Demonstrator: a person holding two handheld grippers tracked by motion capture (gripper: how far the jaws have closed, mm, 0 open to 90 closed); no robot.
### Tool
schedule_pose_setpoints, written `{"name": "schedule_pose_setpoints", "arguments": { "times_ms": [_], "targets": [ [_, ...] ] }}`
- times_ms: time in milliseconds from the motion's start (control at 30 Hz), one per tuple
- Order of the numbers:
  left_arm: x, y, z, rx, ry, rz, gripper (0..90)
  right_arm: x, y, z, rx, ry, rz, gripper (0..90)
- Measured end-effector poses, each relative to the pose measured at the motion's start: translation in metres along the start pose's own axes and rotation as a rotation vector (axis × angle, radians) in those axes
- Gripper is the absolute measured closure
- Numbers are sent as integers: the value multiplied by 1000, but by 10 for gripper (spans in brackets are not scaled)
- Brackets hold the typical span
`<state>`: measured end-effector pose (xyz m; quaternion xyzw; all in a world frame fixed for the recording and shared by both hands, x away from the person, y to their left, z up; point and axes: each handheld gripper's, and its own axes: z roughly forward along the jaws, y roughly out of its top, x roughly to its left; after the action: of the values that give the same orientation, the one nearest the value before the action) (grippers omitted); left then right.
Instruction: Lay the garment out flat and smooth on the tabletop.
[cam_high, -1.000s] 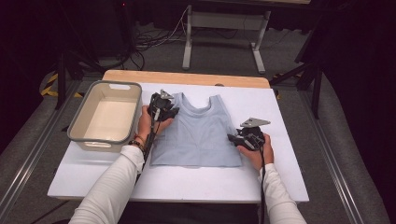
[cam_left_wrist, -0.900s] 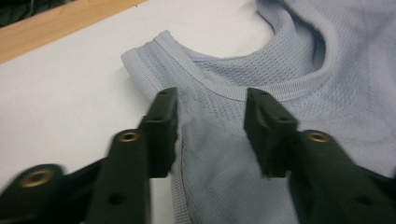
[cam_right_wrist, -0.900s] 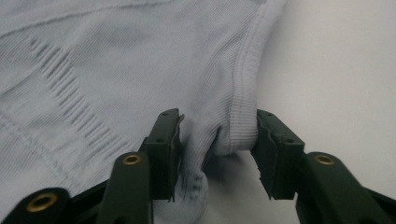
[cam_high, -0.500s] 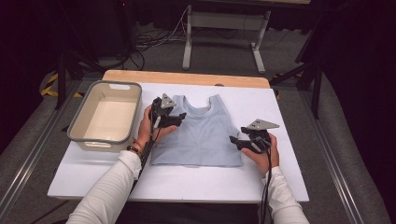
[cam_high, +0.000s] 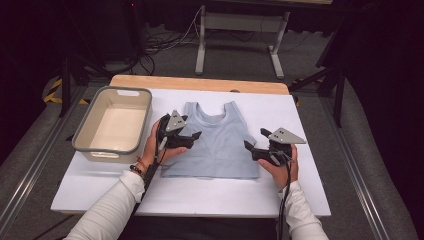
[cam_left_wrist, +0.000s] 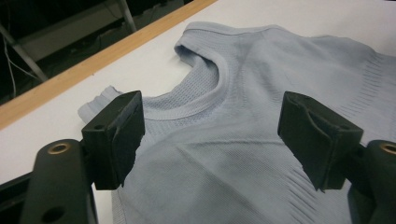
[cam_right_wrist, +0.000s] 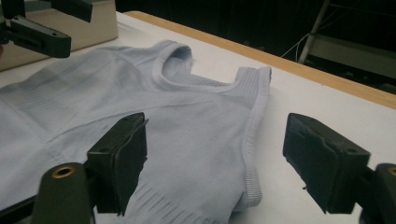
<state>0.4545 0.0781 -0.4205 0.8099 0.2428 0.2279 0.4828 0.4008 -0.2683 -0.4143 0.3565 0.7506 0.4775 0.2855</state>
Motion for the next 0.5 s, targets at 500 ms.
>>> {"name": "schedule_pose_setpoints", "arguments": {
  "times_ms": [500],
  "targets": [
    [-19, -12, -25, -61, -67, 21, 186, 16, 2, -12, -39, -12, -56, 199]
  ]
}}
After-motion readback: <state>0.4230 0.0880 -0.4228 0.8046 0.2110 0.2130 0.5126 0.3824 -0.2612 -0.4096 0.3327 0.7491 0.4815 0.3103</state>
